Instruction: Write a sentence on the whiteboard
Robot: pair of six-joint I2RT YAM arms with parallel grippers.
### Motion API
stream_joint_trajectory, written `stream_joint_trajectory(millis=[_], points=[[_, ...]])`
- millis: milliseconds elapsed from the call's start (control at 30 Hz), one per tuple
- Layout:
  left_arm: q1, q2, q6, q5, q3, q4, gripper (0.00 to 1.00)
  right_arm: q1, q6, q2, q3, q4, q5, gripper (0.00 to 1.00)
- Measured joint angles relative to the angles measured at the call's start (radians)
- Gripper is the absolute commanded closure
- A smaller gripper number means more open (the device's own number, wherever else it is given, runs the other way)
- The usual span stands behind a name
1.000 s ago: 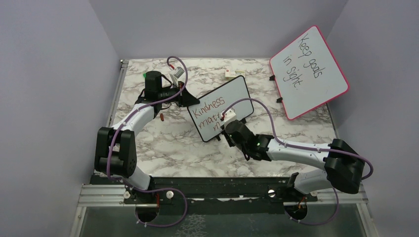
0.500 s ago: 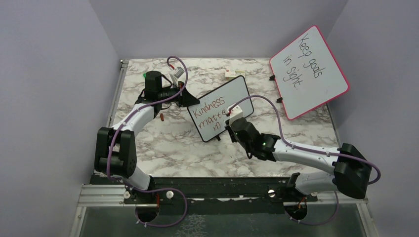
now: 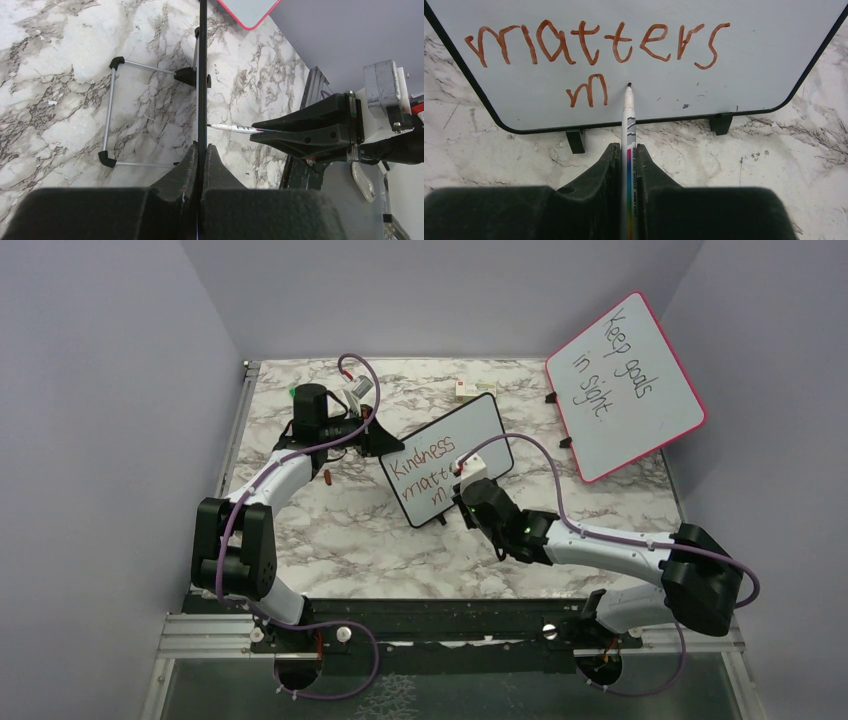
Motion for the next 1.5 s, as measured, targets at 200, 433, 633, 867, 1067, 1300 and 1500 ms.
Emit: stream_joint_trajectory(millis=[200,433,633,867,1067,1300,1500], points=[[0.0,0.0,0.0,0.0,0.0,0.0,1.0,0.0,-0.007,0.012,0.0,0.014,-0.002,0.99],[0.0,0.0,0.0,0.0,0.0,-0.001,1.0,0.0,-0.014,0.012,0.0,0.016,-0.012,0.99],[0.0,0.0,0.0,0.0,0.0,-0.001,1.0,-0.001,-0.025,0.012,0.0,0.016,-0.034,0.99],[0.0,0.0,0.0,-0.001,0.0,-0.001,1.0,-0.006,-0.026,0.012,0.0,0.017,-0.046,0.99],[0.0,0.0,0.0,-0.001,0.0,-0.001,1.0,-0.006,-0.026,0.011,0.0,0.016,-0.056,0.99],[0.0,0.0,0.0,-0.002,0.0,-0.001,1.0,-0.006,-0.026,0.01,0.0,0.016,-0.057,0.99],[0.0,0.0,0.0,-0.001,0.0,-0.001,1.0,-0.006,-0.026,0.01,0.0,0.016,-0.057,0.99]])
